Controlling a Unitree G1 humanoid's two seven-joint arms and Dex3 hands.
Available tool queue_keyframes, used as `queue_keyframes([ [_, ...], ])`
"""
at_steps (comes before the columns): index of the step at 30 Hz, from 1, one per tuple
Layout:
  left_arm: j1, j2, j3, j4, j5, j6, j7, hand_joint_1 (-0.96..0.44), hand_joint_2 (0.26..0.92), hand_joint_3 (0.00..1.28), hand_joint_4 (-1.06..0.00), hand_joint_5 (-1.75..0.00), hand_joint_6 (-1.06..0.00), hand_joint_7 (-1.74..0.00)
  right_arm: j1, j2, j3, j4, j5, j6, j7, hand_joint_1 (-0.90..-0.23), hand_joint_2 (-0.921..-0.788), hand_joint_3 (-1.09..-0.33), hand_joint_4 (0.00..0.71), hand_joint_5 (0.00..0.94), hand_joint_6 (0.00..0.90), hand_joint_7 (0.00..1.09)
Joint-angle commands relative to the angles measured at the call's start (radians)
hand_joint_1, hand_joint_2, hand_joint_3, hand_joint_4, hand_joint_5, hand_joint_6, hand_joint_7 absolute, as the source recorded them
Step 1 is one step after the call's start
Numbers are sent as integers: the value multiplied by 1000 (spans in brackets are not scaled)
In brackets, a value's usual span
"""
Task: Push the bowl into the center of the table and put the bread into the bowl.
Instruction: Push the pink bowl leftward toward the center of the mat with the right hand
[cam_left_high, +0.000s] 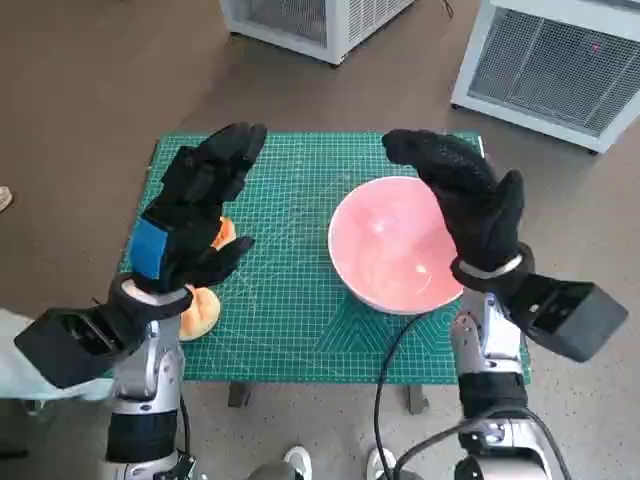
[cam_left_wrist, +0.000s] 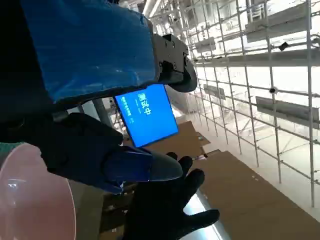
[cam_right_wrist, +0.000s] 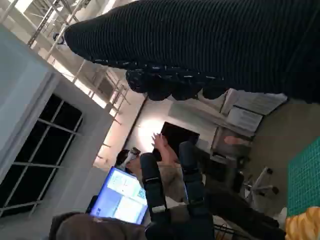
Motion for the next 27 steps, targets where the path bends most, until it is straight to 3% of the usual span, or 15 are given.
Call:
queue_keyframes([
  [1,6,7,9,1,-13,11,-6,-602,921,267,-234,-1,-167,-478,36,4,1,-6,-7,6,-8,-723,-921,-744,171,0,-1,575],
  [27,-6,5,8,15,-6,9,-8,-605,921,267,-235,-1,-166,-476,41,2,1,-13,-6,20,-16,-726,-921,-739,172,1,-1,577],
])
